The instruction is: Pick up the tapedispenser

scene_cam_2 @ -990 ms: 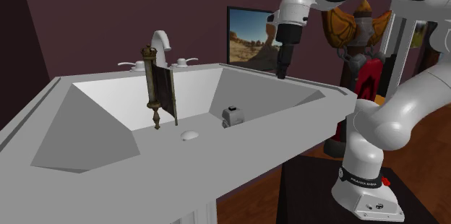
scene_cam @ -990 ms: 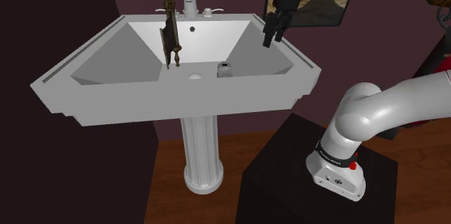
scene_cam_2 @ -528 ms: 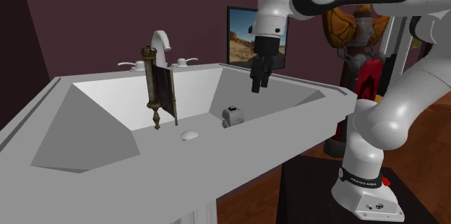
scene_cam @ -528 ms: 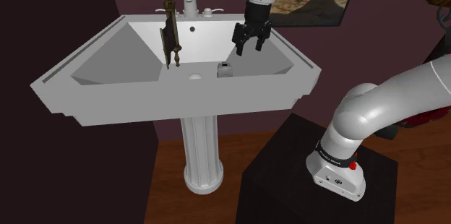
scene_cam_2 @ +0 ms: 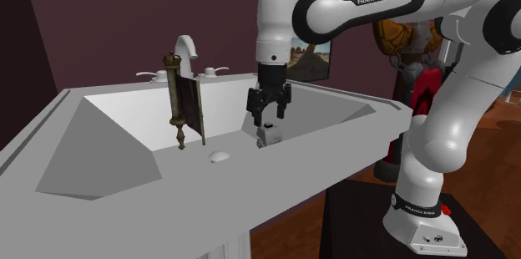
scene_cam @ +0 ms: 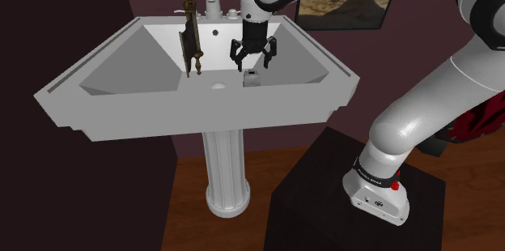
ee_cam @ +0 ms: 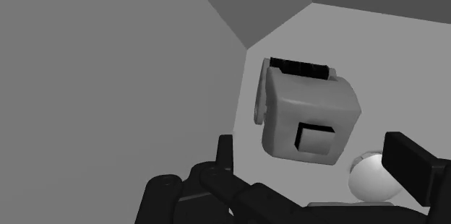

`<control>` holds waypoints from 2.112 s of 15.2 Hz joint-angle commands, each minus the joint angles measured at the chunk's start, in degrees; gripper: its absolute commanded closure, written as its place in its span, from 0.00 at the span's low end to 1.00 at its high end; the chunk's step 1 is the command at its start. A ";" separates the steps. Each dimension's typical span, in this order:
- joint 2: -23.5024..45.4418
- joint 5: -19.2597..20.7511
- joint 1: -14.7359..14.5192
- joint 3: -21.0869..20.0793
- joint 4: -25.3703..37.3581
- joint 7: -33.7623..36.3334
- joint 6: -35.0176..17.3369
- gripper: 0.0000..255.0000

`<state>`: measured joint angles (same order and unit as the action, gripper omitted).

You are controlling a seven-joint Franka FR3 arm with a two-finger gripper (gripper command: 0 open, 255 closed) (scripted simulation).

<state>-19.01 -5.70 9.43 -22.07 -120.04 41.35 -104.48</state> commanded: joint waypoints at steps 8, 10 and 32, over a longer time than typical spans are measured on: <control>1.87 0.35 0.16 -1.03 -4.13 1.92 -5.78 0.00; 1.77 0.32 0.14 -1.02 -4.13 1.91 -5.69 1.00; 1.64 0.71 0.52 -0.25 6.44 1.81 5.00 1.00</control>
<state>-17.43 -5.04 9.93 -22.33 -114.54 43.09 -100.35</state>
